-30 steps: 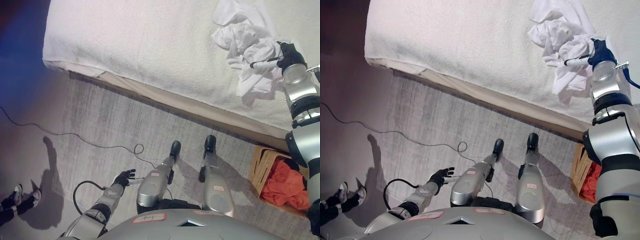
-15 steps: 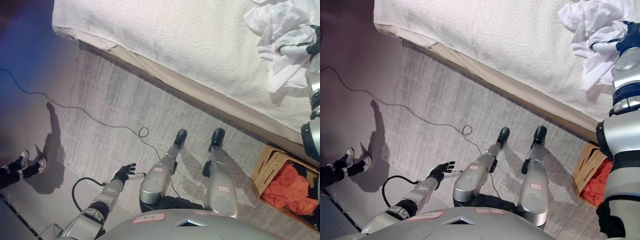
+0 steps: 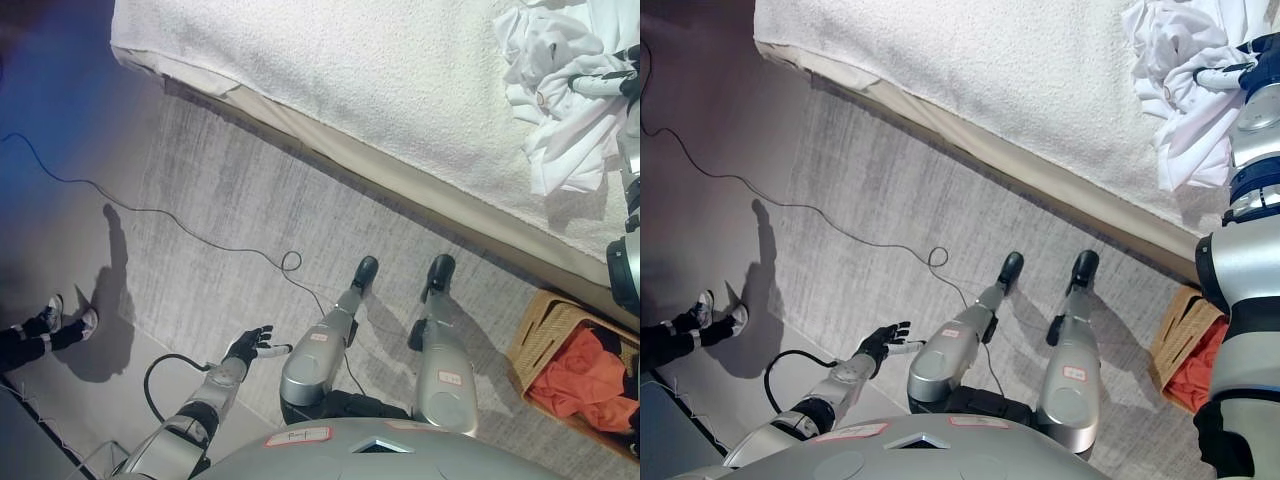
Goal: Put the clothes on the bed into the basket.
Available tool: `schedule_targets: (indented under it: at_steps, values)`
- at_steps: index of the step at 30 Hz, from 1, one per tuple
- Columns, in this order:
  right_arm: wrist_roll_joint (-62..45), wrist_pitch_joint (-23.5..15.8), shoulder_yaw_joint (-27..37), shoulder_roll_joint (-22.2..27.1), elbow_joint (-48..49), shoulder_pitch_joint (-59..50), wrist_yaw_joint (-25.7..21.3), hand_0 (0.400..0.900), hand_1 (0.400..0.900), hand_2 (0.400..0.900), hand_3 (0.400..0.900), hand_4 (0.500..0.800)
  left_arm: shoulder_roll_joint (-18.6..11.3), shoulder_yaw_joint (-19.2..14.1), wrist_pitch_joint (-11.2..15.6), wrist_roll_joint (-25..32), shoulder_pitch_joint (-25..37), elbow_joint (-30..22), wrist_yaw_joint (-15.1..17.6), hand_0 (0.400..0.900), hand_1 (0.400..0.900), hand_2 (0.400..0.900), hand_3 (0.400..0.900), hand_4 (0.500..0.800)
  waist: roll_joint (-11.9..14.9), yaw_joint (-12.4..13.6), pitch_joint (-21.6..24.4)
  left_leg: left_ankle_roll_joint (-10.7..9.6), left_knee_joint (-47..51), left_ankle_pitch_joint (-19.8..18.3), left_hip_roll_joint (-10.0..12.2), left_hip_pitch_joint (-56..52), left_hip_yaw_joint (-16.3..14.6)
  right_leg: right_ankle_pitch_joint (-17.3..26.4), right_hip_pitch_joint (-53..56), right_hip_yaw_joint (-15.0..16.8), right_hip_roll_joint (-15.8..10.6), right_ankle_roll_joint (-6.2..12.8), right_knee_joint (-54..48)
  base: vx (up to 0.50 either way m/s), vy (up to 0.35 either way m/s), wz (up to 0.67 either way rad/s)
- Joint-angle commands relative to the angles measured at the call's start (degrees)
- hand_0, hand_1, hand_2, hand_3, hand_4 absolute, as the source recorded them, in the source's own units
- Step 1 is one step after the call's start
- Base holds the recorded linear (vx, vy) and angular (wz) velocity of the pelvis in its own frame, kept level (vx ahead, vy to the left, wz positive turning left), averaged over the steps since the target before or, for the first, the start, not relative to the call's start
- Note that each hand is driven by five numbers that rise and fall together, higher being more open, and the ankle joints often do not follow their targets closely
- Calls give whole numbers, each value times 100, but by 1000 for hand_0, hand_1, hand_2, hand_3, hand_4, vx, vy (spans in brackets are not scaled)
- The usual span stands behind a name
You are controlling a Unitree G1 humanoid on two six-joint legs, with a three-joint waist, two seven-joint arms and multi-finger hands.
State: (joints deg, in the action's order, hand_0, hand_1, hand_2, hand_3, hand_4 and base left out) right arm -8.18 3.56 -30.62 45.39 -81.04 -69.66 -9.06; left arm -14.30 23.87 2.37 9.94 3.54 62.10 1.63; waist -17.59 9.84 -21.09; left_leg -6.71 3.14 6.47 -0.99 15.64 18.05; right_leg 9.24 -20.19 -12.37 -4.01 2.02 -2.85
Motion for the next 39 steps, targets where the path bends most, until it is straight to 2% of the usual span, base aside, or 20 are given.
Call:
schedule_targets:
  at_steps: [1, 6, 11, 14, 19, 23, 29, 39]
  values:
    - [-109, -235, -350, 39, 52, -513, -95, 400, 400, 400, 400, 500, -496, 425, -90, 171, -113, 392, 154, 900, 900, 900, 900, 800, 82, 40, 266, 60, 186, -9, -131, -108, -261, -1315, -103, 229, -403, 306, 1362, -2, 48, -12]
    - [-164, -217, -353, -9, 112, -500, -65, 400, 400, 400, 400, 500, -448, 374, -105, 148, -17, 617, 158, 900, 900, 900, 900, 800, 180, -67, 353, 80, 177, -40, -122, -168, -324, -1265, -12, 278, -379, 293, 1272, 3, 33, -15]
    - [-67, -184, -519, -102, 320, -463, 10, 400, 400, 400, 400, 500, -410, 255, -149, 125, 197, 938, 172, 900, 900, 900, 900, 800, 507, -314, 478, 161, 119, -241, -99, -378, -567, -1176, 174, 476, -297, 311, 1155, 29, 39, -40]
    - [22, -177, -608, -206, 449, -437, 69, 400, 400, 400, 400, 500, -408, 94, -172, 111, 273, 1162, 189, 900, 900, 900, 900, 800, 801, -475, 633, 237, 73, -426, -51, -573, -810, -1099, 319, 694, -230, 348, 1034, 60, 39, -68]
    - [229, -135, -683, -386, 417, -417, 224, 400, 400, 400, 400, 500, -482, -240, -215, 69, 167, 1416, 136, 900, 900, 900, 900, 800, 1311, -620, 1000, 340, 64, -723, 71, -1049, -1444, -932, 581, 1073, -128, 465, 805, 56, 44, -89]
    - [349, -123, -699, -339, 283, -362, 361, 400, 400, 400, 400, 500, -553, -390, -246, -3, 112, 1518, 73, 900, 900, 900, 900, 800, 1547, -748, 1329, 377, 68, -882, 123, -1381, -1853, -795, 787, 1376, -52, 528, 577, 30, 37, -63]
    - [443, -83, -553, -171, 104, -145, 505, 400, 400, 400, 400, 500, -594, -558, -298, -164, -31, 1650, 31, 900, 900, 900, 900, 800, 1726, -931, 1677, 449, 64, -1040, 118, -1750, -2366, -590, 981, 1803, 50, 652, 378, -11, 42, -61]
    - [497, -23, -331, 157, -97, 166, 576, 400, 400, 400, 400, 500, -623, -654, -336, -335, -233, 1693, -19, 900, 900, 900, 900, 800, 1810, -1156, 1933, 610, -33, -1266, 38, -2111, -2928, -370, 1103, 2222, 123, 824, 309, -34, 37, -44]
